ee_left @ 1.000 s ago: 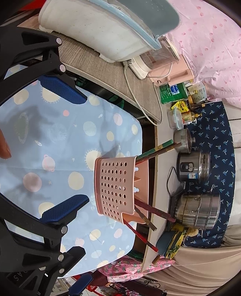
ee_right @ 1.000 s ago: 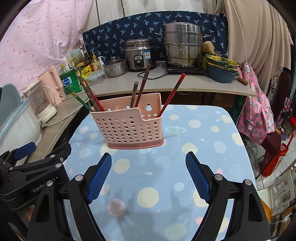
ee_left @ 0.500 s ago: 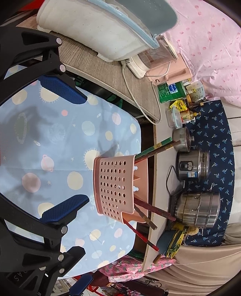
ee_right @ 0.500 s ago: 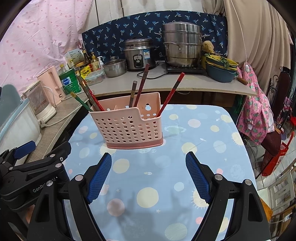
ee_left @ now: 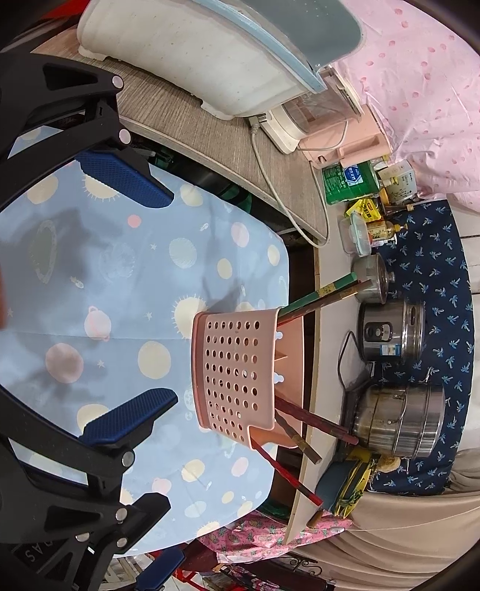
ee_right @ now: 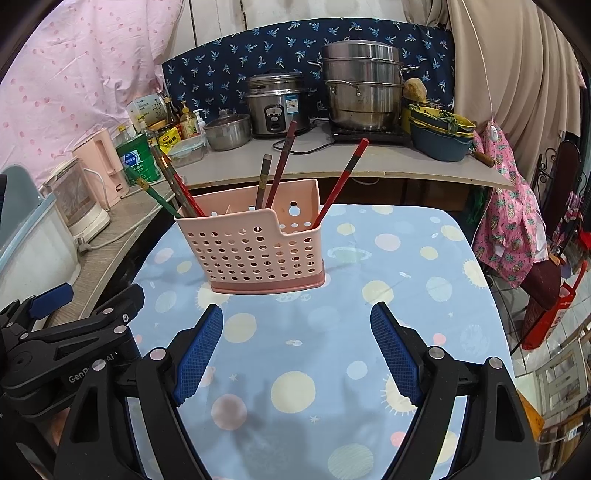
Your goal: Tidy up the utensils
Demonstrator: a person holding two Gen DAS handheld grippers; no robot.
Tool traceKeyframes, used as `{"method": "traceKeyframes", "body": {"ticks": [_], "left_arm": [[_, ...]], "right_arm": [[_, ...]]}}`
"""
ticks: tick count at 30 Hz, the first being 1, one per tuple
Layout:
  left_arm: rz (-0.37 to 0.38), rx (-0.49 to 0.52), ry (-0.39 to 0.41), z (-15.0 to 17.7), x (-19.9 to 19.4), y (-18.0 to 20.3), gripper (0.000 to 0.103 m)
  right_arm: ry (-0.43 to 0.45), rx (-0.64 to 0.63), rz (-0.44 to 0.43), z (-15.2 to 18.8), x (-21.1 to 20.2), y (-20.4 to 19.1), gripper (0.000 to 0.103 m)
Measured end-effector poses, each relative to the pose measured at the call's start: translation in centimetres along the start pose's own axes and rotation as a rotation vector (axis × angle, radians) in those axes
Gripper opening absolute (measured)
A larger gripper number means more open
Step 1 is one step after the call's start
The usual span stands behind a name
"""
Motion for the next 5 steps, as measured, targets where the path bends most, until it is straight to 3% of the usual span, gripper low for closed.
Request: {"method": "traceKeyframes", "body": {"ticks": [5], "left_arm": [[0.007,0.0,-0.025,0.29,0.43,-0.09,0.094]], "right_arm": [[-0.008,0.001,-0.002,0.2,0.25,-0.21,0.079]]}}
Point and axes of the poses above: each gripper's, at about its wrist camera, not at the fingertips, and x roughly the way its jaws point, y to its right, z to its underside, the point moved 1 cm from there along x, roughly the way its jaws point, and after that the axes turned 10 degrees about y, right-handed, at the moved point
